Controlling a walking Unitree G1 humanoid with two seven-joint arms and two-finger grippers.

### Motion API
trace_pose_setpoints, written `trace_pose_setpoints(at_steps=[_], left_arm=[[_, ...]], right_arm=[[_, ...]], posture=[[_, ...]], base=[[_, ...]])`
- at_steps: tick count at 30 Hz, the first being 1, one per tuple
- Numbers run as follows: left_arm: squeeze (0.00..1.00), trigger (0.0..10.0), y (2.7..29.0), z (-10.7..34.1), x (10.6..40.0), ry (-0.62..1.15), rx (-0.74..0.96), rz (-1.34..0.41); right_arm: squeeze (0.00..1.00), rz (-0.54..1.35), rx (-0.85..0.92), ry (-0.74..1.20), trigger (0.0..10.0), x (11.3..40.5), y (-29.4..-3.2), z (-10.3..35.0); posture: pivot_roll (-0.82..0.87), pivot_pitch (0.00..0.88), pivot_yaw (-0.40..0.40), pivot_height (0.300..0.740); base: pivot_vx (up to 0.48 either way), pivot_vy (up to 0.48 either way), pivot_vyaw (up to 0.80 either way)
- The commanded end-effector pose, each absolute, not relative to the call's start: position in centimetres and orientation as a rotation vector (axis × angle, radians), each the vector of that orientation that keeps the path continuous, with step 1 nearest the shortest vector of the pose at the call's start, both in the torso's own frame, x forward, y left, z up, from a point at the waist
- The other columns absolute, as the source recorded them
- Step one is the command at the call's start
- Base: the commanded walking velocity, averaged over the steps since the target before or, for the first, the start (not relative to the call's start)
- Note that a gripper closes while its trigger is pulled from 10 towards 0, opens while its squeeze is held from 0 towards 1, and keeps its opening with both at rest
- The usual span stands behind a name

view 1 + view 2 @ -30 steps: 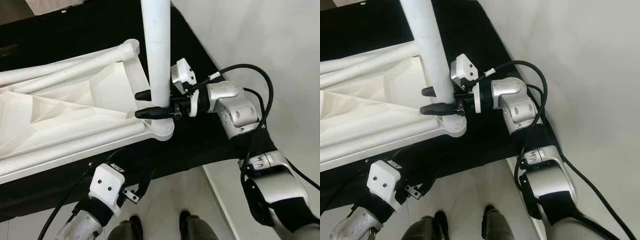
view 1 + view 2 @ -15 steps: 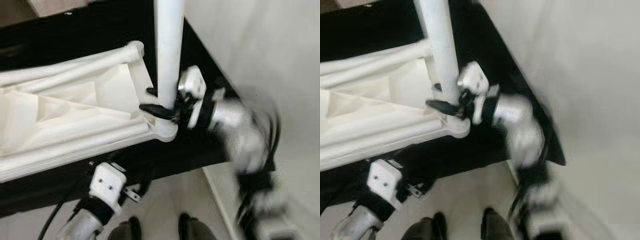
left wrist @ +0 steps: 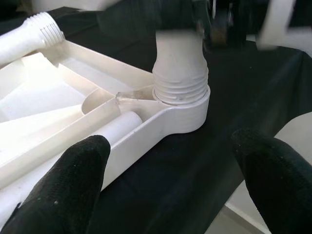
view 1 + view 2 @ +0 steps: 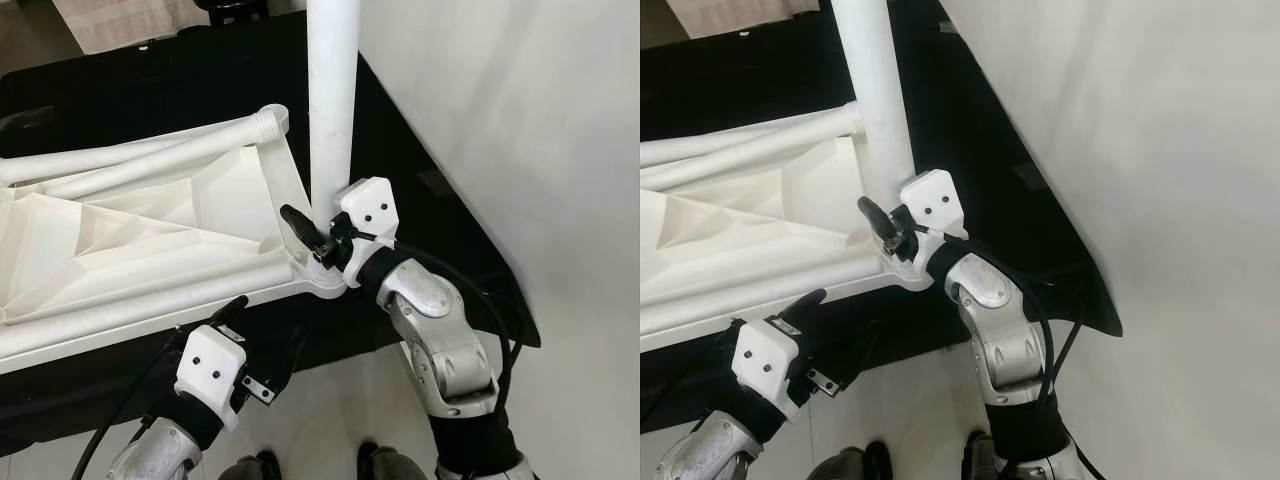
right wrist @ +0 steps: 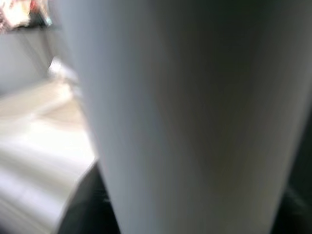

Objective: Building children table

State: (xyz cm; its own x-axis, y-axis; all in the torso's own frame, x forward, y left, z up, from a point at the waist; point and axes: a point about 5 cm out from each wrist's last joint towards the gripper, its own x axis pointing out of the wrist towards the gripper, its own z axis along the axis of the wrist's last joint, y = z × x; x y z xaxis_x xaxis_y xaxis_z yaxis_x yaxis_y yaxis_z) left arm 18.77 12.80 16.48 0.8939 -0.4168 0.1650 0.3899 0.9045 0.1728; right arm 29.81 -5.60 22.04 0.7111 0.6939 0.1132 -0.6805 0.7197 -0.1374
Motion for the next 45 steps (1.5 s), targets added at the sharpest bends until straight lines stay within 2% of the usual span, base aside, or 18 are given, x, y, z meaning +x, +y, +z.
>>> trace_pose_setpoints(at_steps=[1,2,7,8,9,10,11,20,21,23,24,33,37,40,41,42,44,45], left_arm=[[0.00,10.0,12.9,16.0,18.7,-0.176,0.146,-0.421],[0.00,10.0,12.9,16.0,18.7,-0.176,0.146,-0.421],[0.00,10.0,12.8,16.1,18.6,-0.177,0.141,-0.426],[0.00,10.0,12.8,16.1,18.5,-0.178,0.141,-0.426],[0.00,10.0,12.8,16.1,18.5,-0.178,0.141,-0.426],[0.00,10.0,12.7,16.2,18.5,-0.178,0.140,-0.426],[0.00,10.0,12.7,16.2,18.4,-0.178,0.140,-0.426],[0.00,10.0,12.6,16.3,18.2,-0.178,0.138,-0.424],[0.00,10.0,12.6,16.4,18.1,-0.178,0.137,-0.425],[0.00,10.0,12.6,16.4,18.1,-0.178,0.137,-0.425],[0.00,10.0,12.5,16.4,18.1,-0.178,0.136,-0.426],[0.00,10.0,12.4,16.5,18.0,-0.179,0.133,-0.425],[0.00,10.0,12.5,16.5,17.9,-0.177,0.130,-0.430],[0.00,10.0,12.5,16.5,17.9,-0.176,0.129,-0.433],[0.00,10.0,12.6,16.5,17.9,-0.176,0.130,-0.438],[0.00,10.0,12.6,16.5,17.9,-0.176,0.130,-0.438],[0.00,10.0,12.7,16.5,17.9,-0.178,0.128,-0.448],[0.00,10.0,12.7,16.5,17.9,-0.178,0.128,-0.448]], right_arm=[[1.00,1.039,-0.055,-0.178,10.0,28.8,-4.1,22.7],[1.00,1.039,-0.055,-0.178,10.0,28.8,-4.1,22.7],[1.00,1.404,-0.174,-0.268,10.0,29.7,-5.1,26.1],[0.77,1.467,-0.218,-0.250,10.0,30.2,-5.3,26.3],[0.77,1.467,-0.218,-0.250,10.0,30.2,-5.3,26.3],[0.31,1.507,-0.246,-0.227,10.0,30.7,-5.6,26.5],[0.00,1.560,-0.277,-0.191,10.0,31.9,-6.1,26.7],[0.00,1.670,-0.270,-0.129,10.0,33.0,-6.8,27.3],[0.00,1.709,-0.256,-0.110,4.5,33.2,-6.9,27.3],[0.00,1.709,-0.256,-0.110,4.5,33.2,-6.9,27.3],[0.00,1.734,-0.253,-0.094,0.0,33.3,-6.8,27.1],[0.00,1.702,-0.291,-0.079,0.0,33.9,-7.5,26.1],[0.00,1.360,-0.320,-0.076,0.0,34.4,-9.4,24.5],[0.00,1.240,-0.300,-0.035,0.0,34.1,-9.6,23.5],[0.00,0.951,-0.310,0.036,0.0,33.5,-9.5,21.4],[0.00,0.951,-0.310,0.036,0.0,33.5,-9.5,21.4],[0.00,0.673,-0.247,0.143,0.0,29.6,-8.1,17.8],[0.00,0.673,-0.247,0.143,0.0,29.6,-8.1,17.8]], posture=[[-0.04,0.296,0.044,0.740],[-0.04,0.296,0.044,0.740],[-0.01,0.303,0.046,0.740],[0.00,0.307,0.045,0.740],[0.00,0.307,0.045,0.740],[0.01,0.309,0.046,0.740],[0.01,0.310,0.045,0.740],[0.04,0.321,0.032,0.740],[0.04,0.326,0.027,0.740],[0.04,0.326,0.027,0.740],[0.04,0.326,0.027,0.740],[0.03,0.334,0.028,0.740],[0.01,0.341,0.029,0.740],[0.01,0.342,0.028,0.740],[0.01,0.344,0.028,0.740],[0.01,0.344,0.028,0.740],[0.01,0.340,0.054,0.740],[0.01,0.340,0.054,0.740]], base=[[0.000,0.000,0.00],[0.000,0.000,0.00],[0.000,0.000,0.00],[0.000,0.000,0.00],[0.000,0.000,0.00],[0.000,0.000,0.00],[0.000,0.000,0.00],[0.000,0.000,0.00],[0.000,0.000,0.00],[0.000,0.000,0.00],[0.000,0.000,0.00],[0.000,0.000,0.00],[0.000,0.000,0.00],[0.000,0.000,0.00],[0.000,0.000,0.00],[0.000,0.000,0.00],[0.000,0.000,0.00],[0.000,0.000,0.00]])
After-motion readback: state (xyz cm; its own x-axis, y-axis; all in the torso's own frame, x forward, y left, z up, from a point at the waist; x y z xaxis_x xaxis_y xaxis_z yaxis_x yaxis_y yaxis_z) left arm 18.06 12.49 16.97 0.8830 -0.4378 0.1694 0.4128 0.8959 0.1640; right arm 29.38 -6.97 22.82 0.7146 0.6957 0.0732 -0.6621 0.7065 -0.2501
